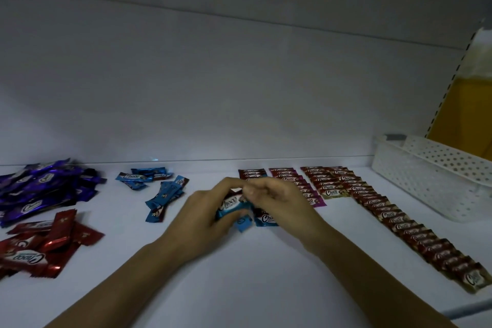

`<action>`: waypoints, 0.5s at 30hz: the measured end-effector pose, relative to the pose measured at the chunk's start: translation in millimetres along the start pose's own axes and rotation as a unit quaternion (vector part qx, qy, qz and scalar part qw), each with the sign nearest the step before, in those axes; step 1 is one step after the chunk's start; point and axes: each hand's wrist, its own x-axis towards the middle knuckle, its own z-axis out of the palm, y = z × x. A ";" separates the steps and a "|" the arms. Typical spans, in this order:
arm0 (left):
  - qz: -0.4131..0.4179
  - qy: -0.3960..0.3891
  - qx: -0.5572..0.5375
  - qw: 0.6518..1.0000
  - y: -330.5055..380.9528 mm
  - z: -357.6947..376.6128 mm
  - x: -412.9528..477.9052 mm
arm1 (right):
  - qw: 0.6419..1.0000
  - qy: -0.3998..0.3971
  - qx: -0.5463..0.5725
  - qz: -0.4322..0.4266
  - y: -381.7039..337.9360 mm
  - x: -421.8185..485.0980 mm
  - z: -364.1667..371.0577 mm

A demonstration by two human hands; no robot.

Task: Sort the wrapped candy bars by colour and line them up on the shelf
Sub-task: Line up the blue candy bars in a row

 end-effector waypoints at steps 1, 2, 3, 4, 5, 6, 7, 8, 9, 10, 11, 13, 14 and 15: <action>0.002 -0.003 -0.001 1.000 1.0 1.3 -0.1 | 1.000 -0.008 0.030 0.005 -2.1 1.4 5.3; -0.004 -0.004 -0.002 1.000 0.6 1.6 0.0 | 0.999 -0.003 0.043 0.002 -3.6 3.2 8.8; -0.015 -0.003 -0.004 1.000 -0.7 1.5 0.0 | 0.999 0.010 0.048 -0.003 -5.0 4.8 10.8; -0.026 0.000 -0.006 1.000 -3.1 0.8 -0.3 | 0.998 0.024 0.050 -0.008 -5.9 6.1 11.3; -0.036 0.003 -0.004 0.999 -6.1 -0.6 -0.8 | 0.998 0.039 0.050 -0.010 -6.3 6.9 10.4; -0.039 0.005 0.009 0.999 -8.3 -2.6 -1.3 | 0.997 0.054 0.046 -0.011 -6.0 7.1 8.0; -0.034 0.005 0.034 0.999 -10.1 -4.8 -1.9 | 0.997 0.066 0.039 -0.013 -5.1 6.5 4.6; -0.025 0.001 0.063 0.998 -11.2 -6.7 -2.1 | 0.996 0.075 0.033 -0.017 -3.8 5.0 0.3; -0.019 -0.006 0.087 0.996 -12.0 -7.7 -2.0 | 0.996 0.080 0.029 -0.019 -2.1 2.0 -5.0; -0.018 -0.012 0.102 0.995 -12.9 -8.2 -2.3 | 0.996 0.080 0.023 -0.019 -0.4 -2.1 -10.6; -0.019 -0.014 0.111 0.994 -13.6 -8.5 -2.6 | 0.997 0.075 0.011 -0.018 0.6 -7.5 -16.6; -0.011 -0.011 0.126 0.992 -13.2 -8.4 -2.9 | 0.997 0.061 -0.045 -0.020 4.1 -20.7 -27.9; -0.005 -0.010 0.130 0.992 -12.4 -8.0 -3.0 | 0.994 0.051 -0.095 -0.020 7.5 -27.3 -32.8; 0.002 -0.009 0.130 0.992 -11.6 -7.3 -3.2 | 0.987 0.038 -0.154 -0.014 11.6 -33.5 -36.7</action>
